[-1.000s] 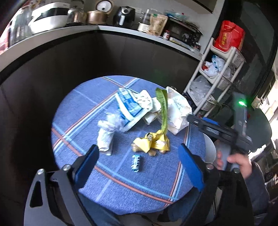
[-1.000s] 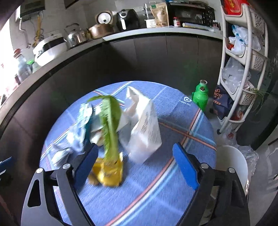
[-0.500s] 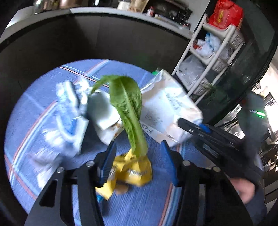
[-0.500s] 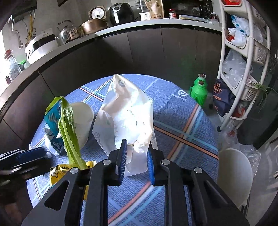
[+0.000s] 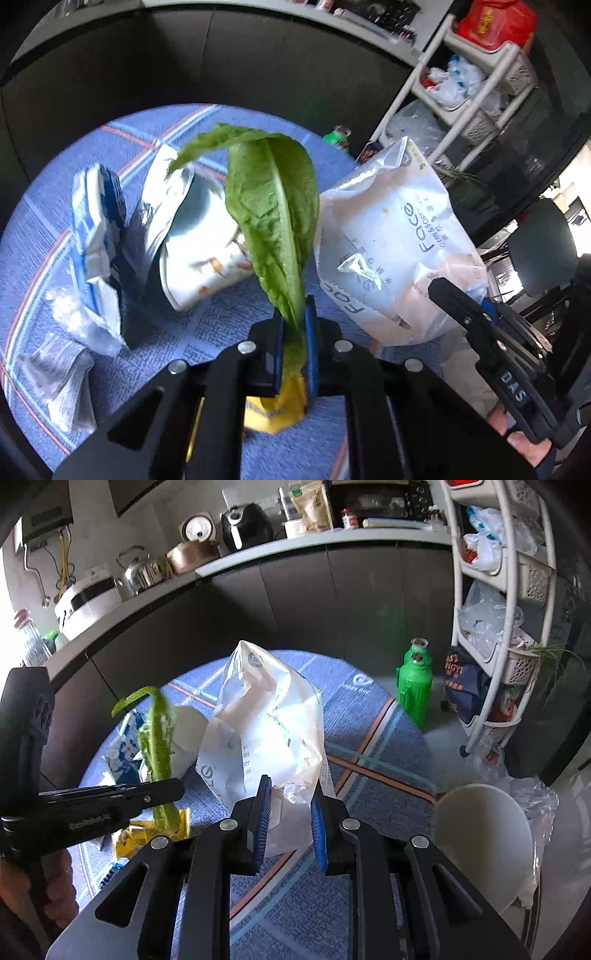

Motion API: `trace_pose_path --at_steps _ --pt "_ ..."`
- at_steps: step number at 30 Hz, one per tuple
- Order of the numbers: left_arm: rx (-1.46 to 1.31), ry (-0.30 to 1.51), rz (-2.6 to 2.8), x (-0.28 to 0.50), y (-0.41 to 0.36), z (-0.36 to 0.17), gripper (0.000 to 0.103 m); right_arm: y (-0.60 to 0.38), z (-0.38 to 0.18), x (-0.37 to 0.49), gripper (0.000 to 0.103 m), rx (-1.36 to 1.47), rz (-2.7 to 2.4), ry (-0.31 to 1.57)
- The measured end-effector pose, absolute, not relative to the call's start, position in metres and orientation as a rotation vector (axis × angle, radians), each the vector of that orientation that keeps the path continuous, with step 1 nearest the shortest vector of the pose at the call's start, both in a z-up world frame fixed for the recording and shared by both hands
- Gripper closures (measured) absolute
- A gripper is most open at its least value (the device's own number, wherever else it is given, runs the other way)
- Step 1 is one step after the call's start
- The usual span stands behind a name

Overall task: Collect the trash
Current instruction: 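Carry lettuce and bag to the white bucket and release both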

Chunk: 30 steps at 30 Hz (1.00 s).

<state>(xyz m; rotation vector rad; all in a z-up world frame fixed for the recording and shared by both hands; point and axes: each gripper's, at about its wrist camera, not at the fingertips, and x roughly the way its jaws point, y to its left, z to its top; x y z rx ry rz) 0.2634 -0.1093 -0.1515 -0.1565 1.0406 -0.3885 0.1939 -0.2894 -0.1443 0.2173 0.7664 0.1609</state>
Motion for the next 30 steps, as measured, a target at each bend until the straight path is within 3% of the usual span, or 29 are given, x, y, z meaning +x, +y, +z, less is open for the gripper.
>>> trace_pose_path --at_steps 15,30 --pt "-0.16 0.862 -0.572 0.195 -0.142 -0.053 0.092 -0.368 -0.085 0.102 0.084 0.271 -0.033 0.581" --pt "-0.008 1.006 -0.869 0.181 -0.298 -0.101 0.092 -0.472 -0.179 0.073 0.084 0.45 -0.252 0.733"
